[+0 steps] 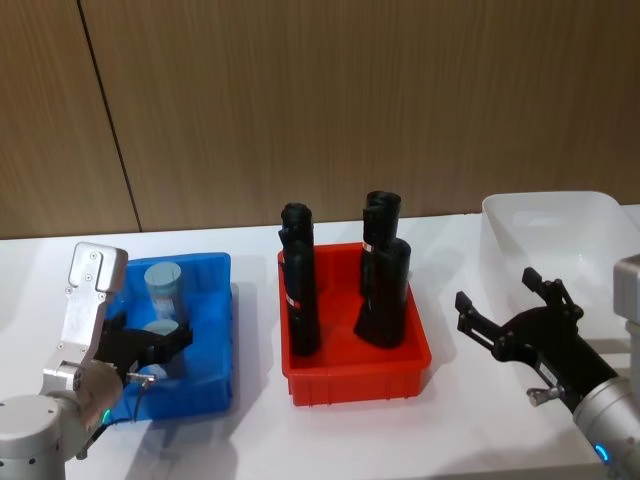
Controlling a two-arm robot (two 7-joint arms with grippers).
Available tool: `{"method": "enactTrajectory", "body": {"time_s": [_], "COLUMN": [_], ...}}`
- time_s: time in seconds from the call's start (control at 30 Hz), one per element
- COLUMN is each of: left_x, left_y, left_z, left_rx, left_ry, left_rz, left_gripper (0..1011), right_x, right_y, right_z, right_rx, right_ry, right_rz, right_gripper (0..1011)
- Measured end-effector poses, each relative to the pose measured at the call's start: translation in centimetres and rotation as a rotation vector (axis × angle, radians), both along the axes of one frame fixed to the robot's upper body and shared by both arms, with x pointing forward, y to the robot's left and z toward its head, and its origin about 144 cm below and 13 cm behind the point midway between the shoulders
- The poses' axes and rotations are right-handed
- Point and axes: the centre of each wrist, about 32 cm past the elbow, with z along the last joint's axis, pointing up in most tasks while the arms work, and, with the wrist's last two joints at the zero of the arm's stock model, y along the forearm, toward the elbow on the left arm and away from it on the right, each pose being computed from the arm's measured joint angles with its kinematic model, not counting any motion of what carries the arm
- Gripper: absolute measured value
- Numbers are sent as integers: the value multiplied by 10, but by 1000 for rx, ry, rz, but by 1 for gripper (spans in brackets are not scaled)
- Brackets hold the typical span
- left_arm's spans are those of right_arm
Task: Pick the cotton swabs from the blue box and place them into the white box.
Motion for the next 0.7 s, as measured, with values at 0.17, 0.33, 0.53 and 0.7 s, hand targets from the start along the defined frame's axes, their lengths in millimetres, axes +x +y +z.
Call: {"method": "enactTrajectory", "body": {"time_s": [0.17, 0.33, 0.53, 0.7], "left_x": [4, 6, 9, 11], "left_y": [2, 4, 6, 7], "left_z": [-3, -6, -10, -12], "left_rx": [-11, -24, -40, -51], "left_ry": [16, 23, 30, 34], "left_rz": [-16, -32, -44, -51], "left_gripper": [1000, 999, 1000, 1000], "right_x": [0, 0, 0, 0], "right_y": [0, 0, 0, 0], "right_z": [0, 0, 0, 0], "right_rx": [0, 0, 0, 0], "right_ry": [0, 0, 0, 0], "right_rz": [0, 0, 0, 0], "right_gripper": [1002, 1002, 1002, 1002]}}
